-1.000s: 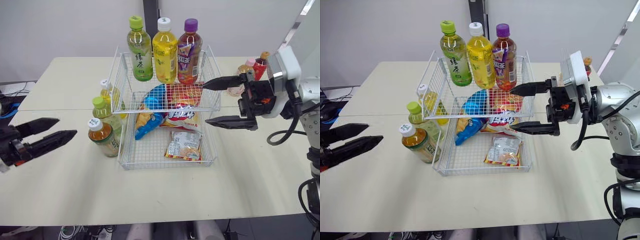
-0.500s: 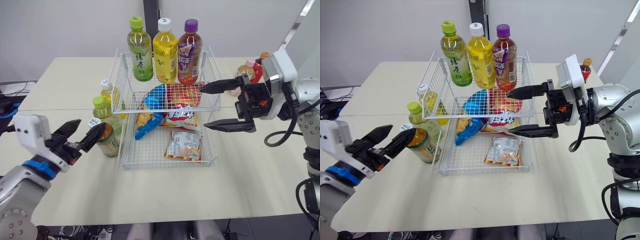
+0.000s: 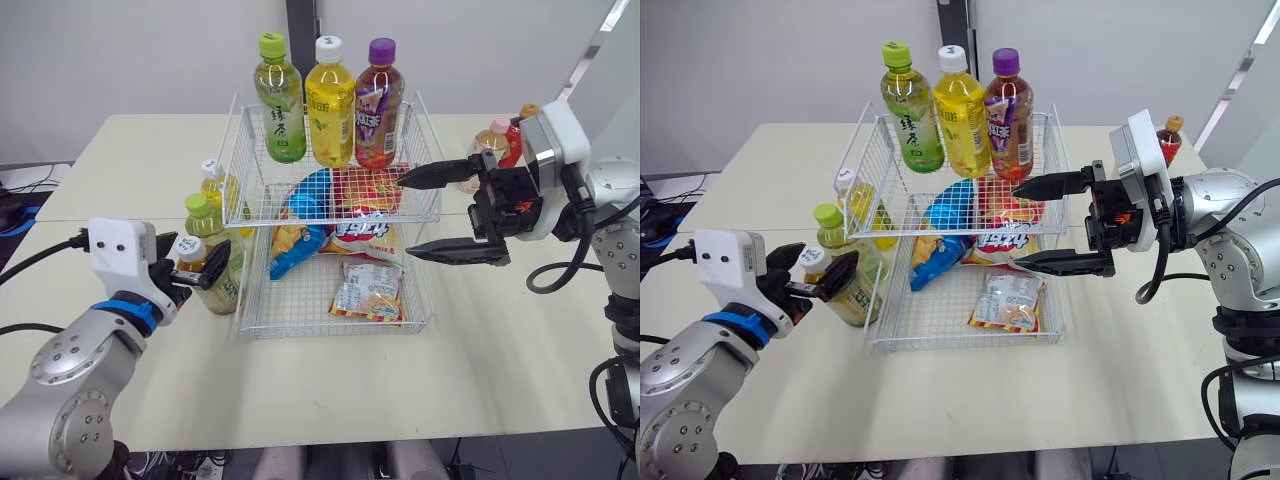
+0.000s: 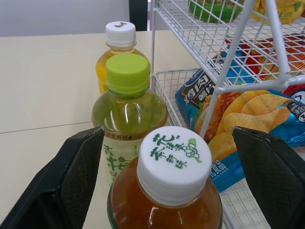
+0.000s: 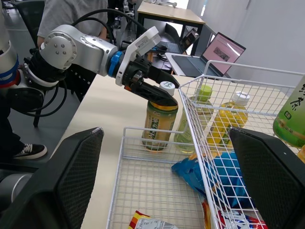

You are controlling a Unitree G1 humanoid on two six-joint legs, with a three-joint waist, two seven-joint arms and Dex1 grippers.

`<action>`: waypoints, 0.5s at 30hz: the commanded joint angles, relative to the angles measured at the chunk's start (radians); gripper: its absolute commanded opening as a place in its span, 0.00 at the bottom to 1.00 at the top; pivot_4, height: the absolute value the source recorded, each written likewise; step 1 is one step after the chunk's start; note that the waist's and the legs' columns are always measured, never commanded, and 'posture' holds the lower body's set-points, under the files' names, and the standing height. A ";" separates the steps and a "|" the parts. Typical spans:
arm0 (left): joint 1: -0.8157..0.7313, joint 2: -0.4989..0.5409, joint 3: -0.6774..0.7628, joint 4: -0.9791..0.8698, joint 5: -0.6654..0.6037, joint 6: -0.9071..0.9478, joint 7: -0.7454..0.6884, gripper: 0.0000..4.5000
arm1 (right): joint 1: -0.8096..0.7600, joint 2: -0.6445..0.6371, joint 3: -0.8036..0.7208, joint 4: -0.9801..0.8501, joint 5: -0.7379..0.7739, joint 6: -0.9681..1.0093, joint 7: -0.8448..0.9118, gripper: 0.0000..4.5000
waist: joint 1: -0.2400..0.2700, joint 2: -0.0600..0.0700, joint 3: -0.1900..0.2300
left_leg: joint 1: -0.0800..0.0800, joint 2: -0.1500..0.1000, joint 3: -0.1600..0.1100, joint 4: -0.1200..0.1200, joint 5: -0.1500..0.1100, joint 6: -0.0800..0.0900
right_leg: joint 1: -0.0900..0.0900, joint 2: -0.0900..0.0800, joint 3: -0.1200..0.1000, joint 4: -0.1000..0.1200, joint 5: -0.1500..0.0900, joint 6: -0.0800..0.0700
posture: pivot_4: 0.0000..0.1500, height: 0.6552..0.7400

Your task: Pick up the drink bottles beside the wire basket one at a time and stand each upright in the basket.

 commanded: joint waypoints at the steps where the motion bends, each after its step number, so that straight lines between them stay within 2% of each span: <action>1: 0.000 0.017 -0.023 -0.006 0.012 -0.049 0.016 0.99 | -0.026 -0.005 -0.028 -0.028 0.015 0.002 -0.008 1.00 | 0.001 0.000 0.000 | 0.000 0.000 0.000 0.000 0.000 0.000 | 0.000 0.000 0.000 0.000 0.000 0.000 | 1.00 1.00; 2: 0.002 0.021 -0.030 -0.004 0.013 -0.057 0.018 0.99 | -0.026 -0.005 -0.029 -0.029 0.015 0.004 -0.009 1.00 | 0.001 0.000 0.000 | 0.000 0.000 0.000 0.000 0.000 0.000 | 0.000 0.000 0.000 0.000 0.000 0.000 | 1.00 1.00; 3: 0.006 0.024 -0.035 -0.001 0.015 -0.062 0.020 0.90 | -0.026 -0.006 -0.029 -0.030 0.015 0.005 -0.009 1.00 | 0.001 0.000 0.000 | 0.000 0.000 0.000 0.000 0.000 0.000 | 0.000 0.000 0.000 -0.001 0.000 0.000 | 1.00 1.00; 4: 0.010 0.027 -0.038 0.001 0.018 -0.069 0.023 0.86 | -0.026 -0.006 -0.030 -0.030 0.016 0.005 -0.010 1.00 | 0.001 0.000 0.000 | 0.000 0.000 0.000 0.000 0.000 0.000 | 0.000 0.000 0.000 -0.001 0.000 0.000 | 1.00 1.00; 12: 0.038 0.023 -0.053 0.019 0.016 -0.098 0.041 0.31 | -0.025 -0.010 -0.037 -0.025 0.018 0.006 -0.011 1.00 | 0.001 0.000 0.000 | 0.000 0.000 0.000 0.000 0.000 0.000 | 0.000 0.000 0.000 -0.001 0.000 0.000 | 1.00 1.00; 15: 0.050 0.022 -0.054 0.016 0.011 -0.111 0.039 0.30 | -0.026 -0.011 -0.038 -0.020 0.016 0.003 -0.009 1.00 | 0.002 0.000 0.000 | 0.000 0.000 0.000 0.000 0.000 0.000 | 0.000 0.000 0.000 -0.001 0.000 0.000 | 1.00 1.00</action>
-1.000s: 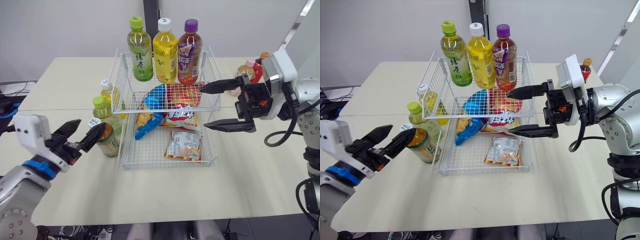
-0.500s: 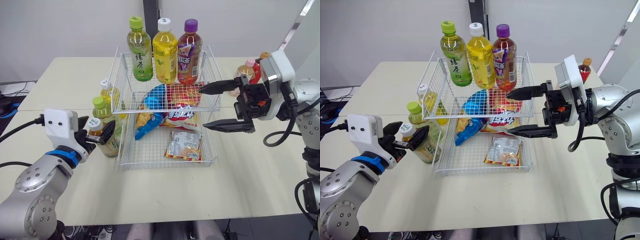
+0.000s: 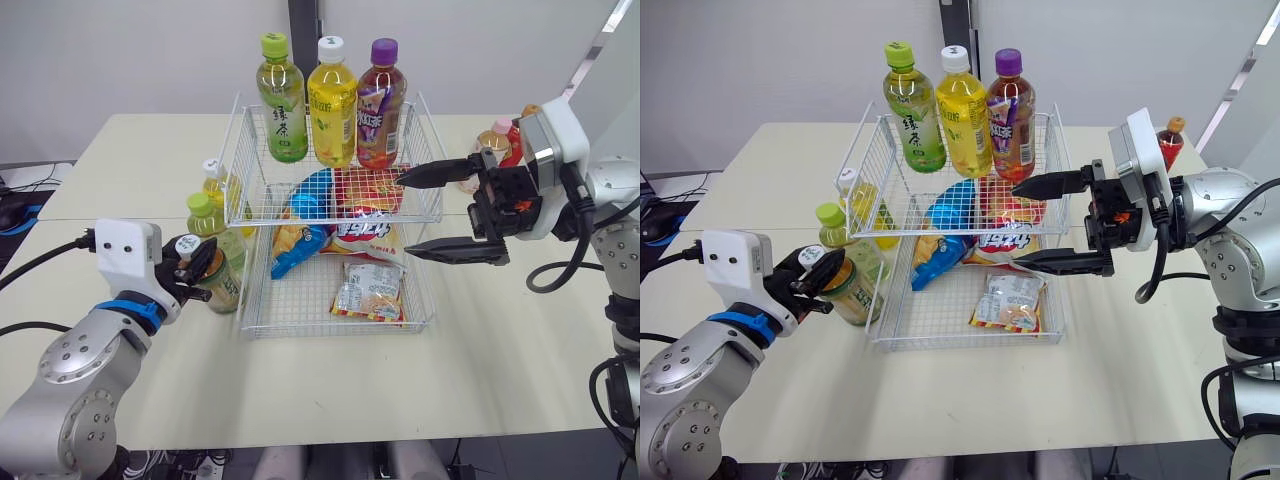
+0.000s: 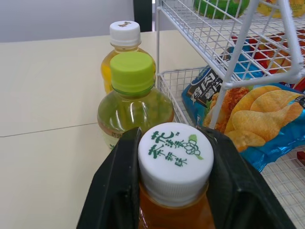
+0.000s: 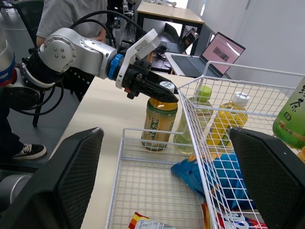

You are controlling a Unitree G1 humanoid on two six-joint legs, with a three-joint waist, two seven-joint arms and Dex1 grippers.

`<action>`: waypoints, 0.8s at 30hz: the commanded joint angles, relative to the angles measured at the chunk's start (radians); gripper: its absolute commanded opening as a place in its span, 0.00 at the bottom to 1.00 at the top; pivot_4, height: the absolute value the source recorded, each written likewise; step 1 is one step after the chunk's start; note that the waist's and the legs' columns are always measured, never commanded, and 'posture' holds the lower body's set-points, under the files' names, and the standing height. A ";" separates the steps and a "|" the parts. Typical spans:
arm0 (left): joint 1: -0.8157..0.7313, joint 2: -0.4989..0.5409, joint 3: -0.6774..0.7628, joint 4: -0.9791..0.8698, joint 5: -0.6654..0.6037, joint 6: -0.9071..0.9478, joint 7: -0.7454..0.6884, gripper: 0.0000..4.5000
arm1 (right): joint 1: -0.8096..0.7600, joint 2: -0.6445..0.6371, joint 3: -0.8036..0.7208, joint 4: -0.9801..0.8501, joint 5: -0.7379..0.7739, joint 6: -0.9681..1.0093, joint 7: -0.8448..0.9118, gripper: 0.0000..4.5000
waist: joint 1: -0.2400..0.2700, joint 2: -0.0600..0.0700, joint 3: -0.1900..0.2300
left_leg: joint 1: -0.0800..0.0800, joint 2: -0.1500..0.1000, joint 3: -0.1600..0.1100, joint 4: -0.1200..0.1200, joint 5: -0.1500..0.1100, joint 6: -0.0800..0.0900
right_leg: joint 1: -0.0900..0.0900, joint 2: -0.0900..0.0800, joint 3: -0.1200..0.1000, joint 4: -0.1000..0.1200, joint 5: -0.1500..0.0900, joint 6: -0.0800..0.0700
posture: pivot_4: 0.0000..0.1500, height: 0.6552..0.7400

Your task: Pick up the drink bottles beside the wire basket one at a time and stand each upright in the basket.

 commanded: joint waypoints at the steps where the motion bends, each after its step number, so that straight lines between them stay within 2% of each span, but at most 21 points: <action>1: 0.020 0.009 0.013 -0.019 -0.020 -0.033 -0.010 0.30 | -0.025 -0.012 -0.038 -0.012 0.012 -0.007 0.004 1.00 | 0.000 0.000 0.000 | 0.000 0.000 0.000 0.000 0.000 0.000 | 0.000 0.000 0.000 0.000 0.000 0.000 | 1.00 1.00; 5: 0.038 0.030 0.099 -0.033 -0.098 -0.060 -0.060 0.30 | -0.030 -0.019 -0.044 0.001 0.008 -0.013 0.012 1.00 | 0.000 0.000 0.000 | 0.000 0.000 0.000 0.000 0.000 0.000 | 0.000 0.000 0.000 0.000 0.000 0.000 | 1.00 1.00; 10: 0.045 0.234 0.291 0.041 -0.229 -0.073 -0.237 0.30 | -0.018 -0.044 -0.060 0.007 0.013 -0.010 0.027 1.00 | -0.001 0.000 0.001 | -0.001 0.001 0.000 -0.001 0.000 0.000 | -0.001 0.001 -0.001 -0.001 0.000 -0.001 | 1.00 1.00; 14: -0.062 0.399 0.360 0.156 -0.391 -0.006 -0.290 0.30 | -0.008 -0.048 -0.067 0.014 0.001 -0.021 0.022 1.00 | 0.002 0.000 0.001 | -0.001 0.002 -0.001 -0.001 0.000 0.000 | 0.000 0.002 -0.002 -0.004 0.000 -0.002 | 1.00 1.00; 16: -0.140 0.509 0.361 0.253 -0.430 0.013 -0.327 0.30 | -0.012 -0.050 -0.071 0.021 -0.005 -0.024 0.017 1.00 | 0.003 0.001 0.001 | -0.001 0.002 -0.001 -0.001 0.000 0.000 | 0.001 0.002 -0.002 -0.007 0.001 -0.001 | 1.00 1.00; 20: -0.280 0.642 0.321 0.405 -0.482 0.033 -0.343 0.30 | -0.010 -0.053 -0.080 0.024 -0.012 -0.027 0.008 1.00 | -0.002 0.001 0.001 | -0.001 0.002 0.000 -0.002 0.000 0.000 | 0.000 0.002 -0.001 -0.007 0.001 0.000 | 1.00 1.00; 24: -0.554 0.758 0.161 0.626 -0.490 -0.007 -0.388 0.30 | 0.012 -0.066 -0.105 0.005 -0.007 -0.014 -0.013 1.00 | -0.001 0.001 0.001 | -0.002 0.002 0.001 -0.003 0.000 0.000 | -0.001 0.003 -0.002 -0.007 0.001 0.000 | 1.00 1.00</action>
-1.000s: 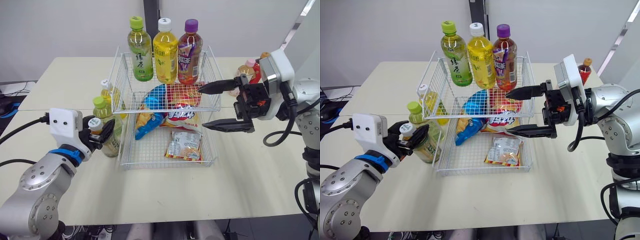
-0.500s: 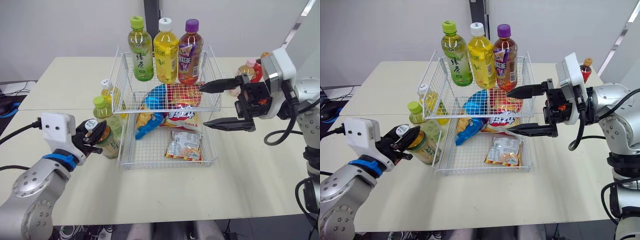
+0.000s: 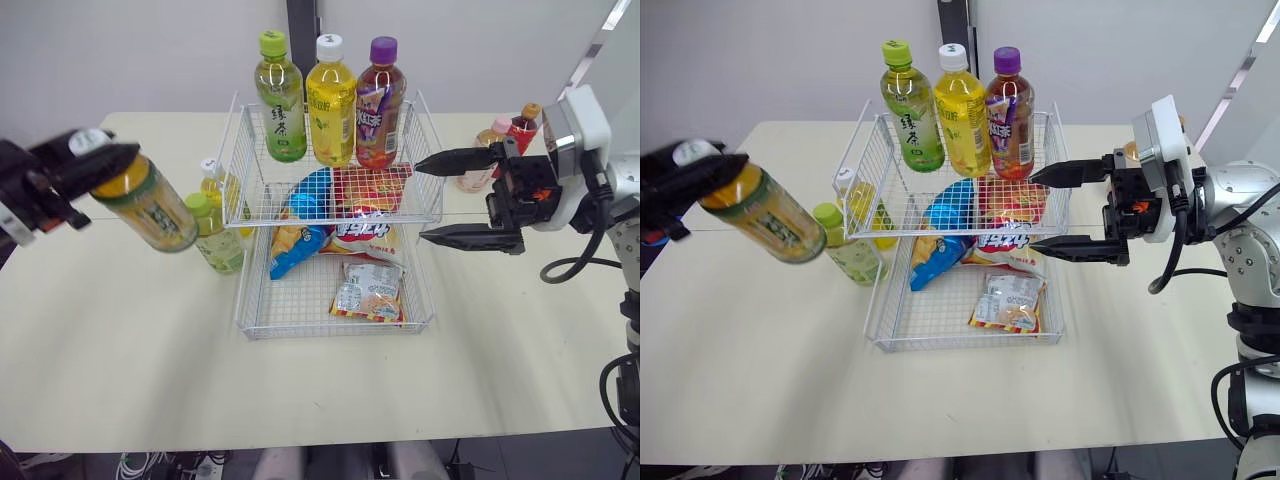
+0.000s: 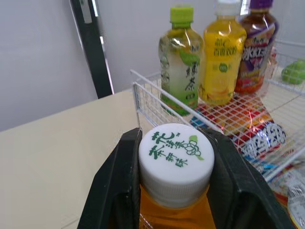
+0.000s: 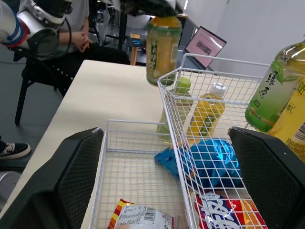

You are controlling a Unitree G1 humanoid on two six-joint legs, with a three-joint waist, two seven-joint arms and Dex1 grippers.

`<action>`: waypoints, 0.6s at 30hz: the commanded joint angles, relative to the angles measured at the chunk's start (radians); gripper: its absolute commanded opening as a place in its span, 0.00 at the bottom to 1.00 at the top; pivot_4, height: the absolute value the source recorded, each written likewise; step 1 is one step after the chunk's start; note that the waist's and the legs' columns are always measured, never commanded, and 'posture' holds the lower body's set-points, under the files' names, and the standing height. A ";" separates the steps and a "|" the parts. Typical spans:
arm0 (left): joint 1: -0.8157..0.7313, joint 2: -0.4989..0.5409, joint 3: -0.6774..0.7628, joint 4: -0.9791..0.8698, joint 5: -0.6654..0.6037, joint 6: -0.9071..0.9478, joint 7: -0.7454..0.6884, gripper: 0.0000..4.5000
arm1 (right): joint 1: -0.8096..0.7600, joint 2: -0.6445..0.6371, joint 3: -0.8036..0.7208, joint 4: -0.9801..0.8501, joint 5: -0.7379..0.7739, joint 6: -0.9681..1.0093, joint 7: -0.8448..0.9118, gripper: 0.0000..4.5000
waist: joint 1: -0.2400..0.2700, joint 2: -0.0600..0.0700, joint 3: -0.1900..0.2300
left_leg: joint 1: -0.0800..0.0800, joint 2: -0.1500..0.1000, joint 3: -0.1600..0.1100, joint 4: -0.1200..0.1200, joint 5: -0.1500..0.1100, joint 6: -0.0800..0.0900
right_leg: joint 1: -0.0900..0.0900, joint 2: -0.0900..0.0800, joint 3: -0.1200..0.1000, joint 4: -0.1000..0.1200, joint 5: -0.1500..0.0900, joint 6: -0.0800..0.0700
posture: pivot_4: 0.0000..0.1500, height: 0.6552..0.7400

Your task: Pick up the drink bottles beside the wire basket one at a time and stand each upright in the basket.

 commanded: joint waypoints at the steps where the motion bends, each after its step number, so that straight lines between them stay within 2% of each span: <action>1: -0.231 0.088 -0.112 0.158 -0.016 -0.051 -0.041 0.30 | 0.008 -0.023 -0.060 -0.037 0.016 0.000 -0.023 1.00 | 0.002 -0.001 0.000 | -0.001 0.000 0.000 0.000 0.000 0.000 | 0.000 0.000 -0.001 0.001 0.000 0.000 | 1.00 1.00; 6: -0.569 0.091 -0.361 0.319 0.035 -0.038 -0.132 0.30 | 0.039 -0.040 -0.093 -0.060 0.025 0.013 -0.054 1.00 | -0.003 0.000 0.000 | -0.002 -0.001 0.002 0.001 0.000 0.000 | -0.001 0.000 0.001 0.000 0.001 0.001 | 1.00 1.00; 11: -0.893 -0.004 -0.584 0.463 0.119 0.005 -0.254 0.30 | 0.081 -0.055 -0.128 -0.098 0.041 0.036 -0.087 1.00 | -0.003 -0.001 0.000 | -0.003 -0.001 0.002 0.002 0.000 0.000 | -0.001 0.000 -0.001 0.000 0.001 0.001 | 1.00 1.00; 14: -0.995 -0.091 -0.676 0.518 0.172 0.017 -0.317 0.30 | 0.099 -0.059 -0.144 -0.115 0.048 0.047 -0.111 1.00 | -0.005 0.000 0.001 | -0.004 -0.001 0.003 0.002 0.000 0.000 | -0.001 0.000 0.000 0.000 0.001 0.002 | 1.00 1.00; 18: -1.019 -0.220 -0.745 0.541 0.237 -0.011 -0.354 0.30 | 0.119 -0.066 -0.164 -0.128 0.054 0.055 -0.147 1.00 | -0.005 0.000 0.001 | -0.004 -0.001 0.003 0.002 0.000 0.000 | -0.002 0.000 0.000 0.001 0.001 0.002 | 1.00 1.00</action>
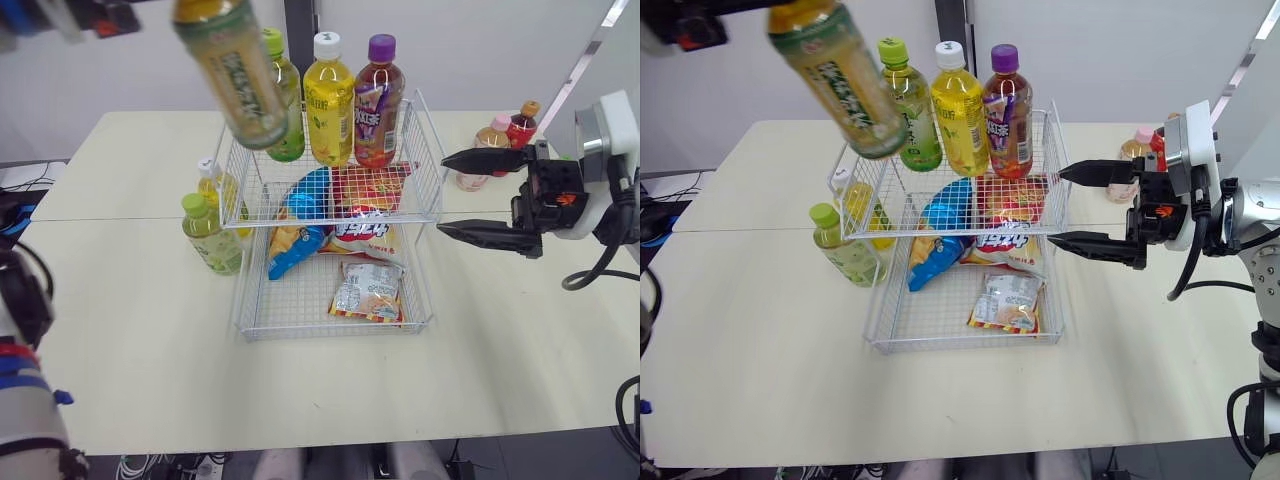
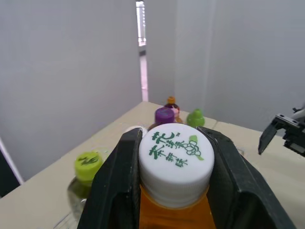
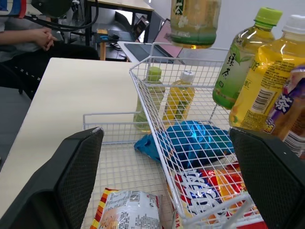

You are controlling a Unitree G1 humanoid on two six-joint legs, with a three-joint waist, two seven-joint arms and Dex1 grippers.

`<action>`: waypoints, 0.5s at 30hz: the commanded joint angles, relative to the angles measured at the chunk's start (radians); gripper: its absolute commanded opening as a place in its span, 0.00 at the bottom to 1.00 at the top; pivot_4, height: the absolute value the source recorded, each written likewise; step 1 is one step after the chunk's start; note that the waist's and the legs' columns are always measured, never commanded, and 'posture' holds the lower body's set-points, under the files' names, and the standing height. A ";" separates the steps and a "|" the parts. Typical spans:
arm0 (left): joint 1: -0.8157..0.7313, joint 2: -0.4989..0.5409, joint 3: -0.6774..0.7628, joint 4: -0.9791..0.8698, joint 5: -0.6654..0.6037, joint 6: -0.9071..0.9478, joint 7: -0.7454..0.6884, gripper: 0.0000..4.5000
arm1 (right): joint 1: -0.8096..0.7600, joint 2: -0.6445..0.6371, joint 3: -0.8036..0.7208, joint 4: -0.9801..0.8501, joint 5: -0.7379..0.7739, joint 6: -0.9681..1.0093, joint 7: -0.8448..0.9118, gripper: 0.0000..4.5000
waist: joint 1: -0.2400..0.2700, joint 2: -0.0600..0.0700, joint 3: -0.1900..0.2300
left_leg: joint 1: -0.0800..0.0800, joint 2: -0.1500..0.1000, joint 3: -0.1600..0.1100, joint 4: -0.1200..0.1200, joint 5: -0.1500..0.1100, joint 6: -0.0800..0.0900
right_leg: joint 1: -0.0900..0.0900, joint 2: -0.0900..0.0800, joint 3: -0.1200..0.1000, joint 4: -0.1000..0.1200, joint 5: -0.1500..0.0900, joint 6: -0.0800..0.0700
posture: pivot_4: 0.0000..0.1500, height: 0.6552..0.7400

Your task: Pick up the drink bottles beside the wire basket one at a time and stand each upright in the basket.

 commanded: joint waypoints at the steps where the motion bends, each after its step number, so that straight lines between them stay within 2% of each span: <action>1: -0.026 -0.074 -0.025 0.003 0.060 -0.048 -0.032 0.30 | 0.009 -0.020 -0.053 -0.039 0.021 0.004 -0.034 1.00 | 0.000 0.000 0.000 | 0.000 0.000 0.000 0.000 0.000 0.000 | 0.000 0.000 0.000 0.000 0.000 0.000 | 1.00 1.00; 8: 0.030 -0.259 -0.070 0.001 0.178 -0.163 -0.026 0.30 | 0.071 -0.034 -0.099 -0.071 0.026 0.017 -0.094 1.00 | -0.002 0.000 0.000 | -0.001 0.000 0.000 0.000 0.000 0.000 | -0.001 0.000 0.001 0.000 0.000 0.000 | 1.00 1.00; 15: 0.041 -0.356 -0.111 0.072 0.285 -0.257 -0.064 0.30 | 0.142 -0.040 -0.154 -0.120 0.052 0.038 -0.145 1.00 | 0.000 0.000 0.000 | -0.001 0.000 0.001 0.001 0.000 0.000 | -0.001 -0.001 0.002 0.000 0.000 0.000 | 1.00 1.00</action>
